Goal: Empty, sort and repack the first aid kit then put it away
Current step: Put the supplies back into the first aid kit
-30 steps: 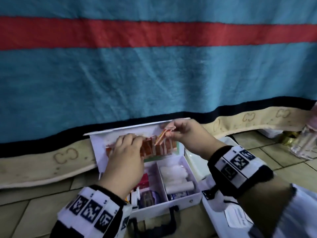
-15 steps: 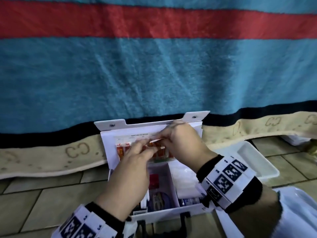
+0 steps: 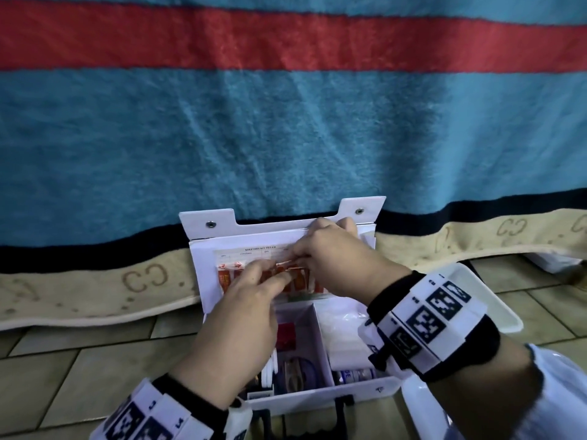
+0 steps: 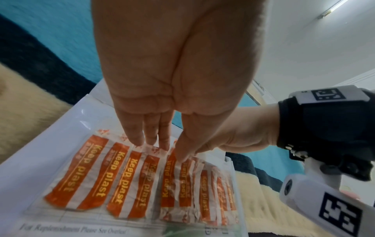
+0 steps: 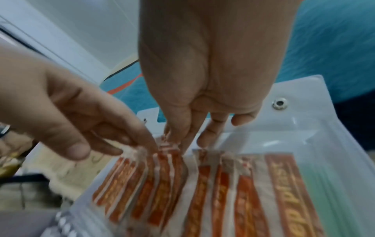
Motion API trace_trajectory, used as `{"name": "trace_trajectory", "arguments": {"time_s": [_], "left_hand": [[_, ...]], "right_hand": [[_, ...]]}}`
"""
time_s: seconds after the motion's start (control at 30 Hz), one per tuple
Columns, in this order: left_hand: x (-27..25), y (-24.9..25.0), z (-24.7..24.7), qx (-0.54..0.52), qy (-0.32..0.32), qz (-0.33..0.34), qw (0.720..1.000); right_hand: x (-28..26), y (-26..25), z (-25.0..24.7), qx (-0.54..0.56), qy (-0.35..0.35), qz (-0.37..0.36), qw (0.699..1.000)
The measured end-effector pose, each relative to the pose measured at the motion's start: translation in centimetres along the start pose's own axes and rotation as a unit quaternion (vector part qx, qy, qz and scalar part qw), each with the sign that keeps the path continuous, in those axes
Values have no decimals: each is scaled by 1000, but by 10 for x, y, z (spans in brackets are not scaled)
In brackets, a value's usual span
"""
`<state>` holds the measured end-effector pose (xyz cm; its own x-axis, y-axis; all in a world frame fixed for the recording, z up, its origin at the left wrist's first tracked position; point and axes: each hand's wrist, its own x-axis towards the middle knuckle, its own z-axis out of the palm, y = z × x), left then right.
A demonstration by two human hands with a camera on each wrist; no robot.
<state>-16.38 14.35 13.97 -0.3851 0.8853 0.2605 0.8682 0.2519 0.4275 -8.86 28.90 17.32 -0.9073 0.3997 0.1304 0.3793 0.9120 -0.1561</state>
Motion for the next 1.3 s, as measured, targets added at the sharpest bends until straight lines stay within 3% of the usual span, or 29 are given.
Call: {"name": "trace_trajectory", "arguments": {"time_s": [0.1, 0.3, 0.43, 0.57, 0.77, 0.83, 0.9, 1.0, 1.07, 1.2, 1.3], "left_hand": [[0, 2, 0, -5, -5, 0, 1000], [3, 3, 0, -15, -10, 13, 1000], [3, 3, 0, -5, -28, 15, 999], [8, 5, 0, 32, -47, -8, 998], [24, 24, -2, 121, -52, -42, 990], [26, 27, -3, 139, -58, -58, 987], [23, 30, -1, 138, -59, -64, 987], [17, 36, 3, 128, -65, -59, 988], [17, 35, 6, 124, -65, -55, 989], [26, 29, 12, 124, -55, -63, 989], [28, 27, 14, 119, -53, -58, 990]], "right_hand": [[-3, -4, 4, -27, 13, -3, 1000], [-6, -14, -4, -91, -41, -23, 995], [-13, -5, -9, -51, 85, -30, 995], [-40, 10, -37, 83, 153, -7, 985], [-124, 59, -73, 94, 213, 94, 968], [-154, 83, -75, 73, 190, 160, 966], [-186, 108, -68, 26, 121, 233, 965], [-231, 139, -32, -71, -107, 333, 934], [-248, 145, -2, -78, -198, 358, 909], [-252, 137, 33, 19, -174, 349, 921], [-240, 137, 46, -7, -175, 333, 926]]}}
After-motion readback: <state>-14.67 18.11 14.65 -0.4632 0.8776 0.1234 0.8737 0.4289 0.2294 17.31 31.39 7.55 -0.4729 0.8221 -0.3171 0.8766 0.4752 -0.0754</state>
